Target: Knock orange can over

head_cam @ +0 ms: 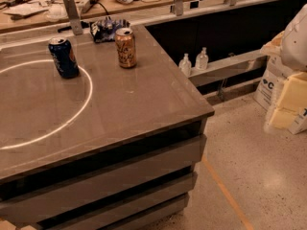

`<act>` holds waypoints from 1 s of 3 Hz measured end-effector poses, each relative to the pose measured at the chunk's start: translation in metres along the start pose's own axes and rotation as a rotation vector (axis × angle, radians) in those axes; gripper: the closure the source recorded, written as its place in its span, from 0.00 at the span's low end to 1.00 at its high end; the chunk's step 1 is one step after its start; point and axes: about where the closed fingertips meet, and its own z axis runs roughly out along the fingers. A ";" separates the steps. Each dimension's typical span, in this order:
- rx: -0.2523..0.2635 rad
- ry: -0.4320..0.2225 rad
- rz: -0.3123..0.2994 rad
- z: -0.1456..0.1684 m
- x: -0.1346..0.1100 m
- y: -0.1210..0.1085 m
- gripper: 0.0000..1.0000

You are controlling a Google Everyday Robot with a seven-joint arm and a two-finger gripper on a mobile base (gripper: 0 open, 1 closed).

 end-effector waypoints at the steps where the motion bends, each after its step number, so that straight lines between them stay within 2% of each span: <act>1: 0.000 0.000 0.000 0.000 0.000 0.000 0.00; 2: 0.004 -0.050 0.050 0.005 -0.005 -0.008 0.00; 3: 0.000 -0.169 0.134 0.023 -0.014 -0.024 0.00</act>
Offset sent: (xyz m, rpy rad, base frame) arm 0.0312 0.0077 -0.0105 0.1841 -0.0086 -0.1101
